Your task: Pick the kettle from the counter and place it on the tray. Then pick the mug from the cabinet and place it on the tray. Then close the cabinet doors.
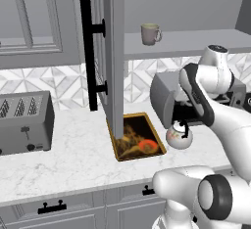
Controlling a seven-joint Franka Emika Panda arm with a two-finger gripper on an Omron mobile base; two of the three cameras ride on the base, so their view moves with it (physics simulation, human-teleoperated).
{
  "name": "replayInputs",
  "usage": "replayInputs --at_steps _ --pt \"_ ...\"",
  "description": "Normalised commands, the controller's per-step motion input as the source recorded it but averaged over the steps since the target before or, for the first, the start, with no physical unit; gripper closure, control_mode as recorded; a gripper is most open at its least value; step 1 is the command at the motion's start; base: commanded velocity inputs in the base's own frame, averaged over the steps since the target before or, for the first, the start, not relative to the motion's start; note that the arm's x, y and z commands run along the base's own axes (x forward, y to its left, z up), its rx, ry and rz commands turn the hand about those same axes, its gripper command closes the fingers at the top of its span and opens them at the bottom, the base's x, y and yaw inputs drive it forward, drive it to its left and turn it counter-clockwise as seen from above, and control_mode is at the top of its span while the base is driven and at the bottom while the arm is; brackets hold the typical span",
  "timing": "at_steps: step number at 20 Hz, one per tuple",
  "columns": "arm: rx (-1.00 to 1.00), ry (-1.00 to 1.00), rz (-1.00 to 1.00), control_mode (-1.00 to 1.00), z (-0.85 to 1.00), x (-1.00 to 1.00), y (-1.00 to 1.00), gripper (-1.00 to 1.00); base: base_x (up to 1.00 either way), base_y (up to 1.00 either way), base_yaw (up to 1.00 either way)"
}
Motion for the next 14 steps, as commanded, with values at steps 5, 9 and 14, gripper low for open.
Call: replayInputs --at_steps 5,9,14 --pt "0.00 0.03 0.00 -1.00 -0.28 0.00 0.00 -1.00 0.00 0.00 0.00" --pt "0.00 0.12 0.00 -1.00 -0.65 0.00 0.00 -1.00 0.00 0.00 0.00" --pt "0.00 0.10 0.00 -1.00 -0.47 0.06 0.00 -1.00 0.00 0.00 0.00"
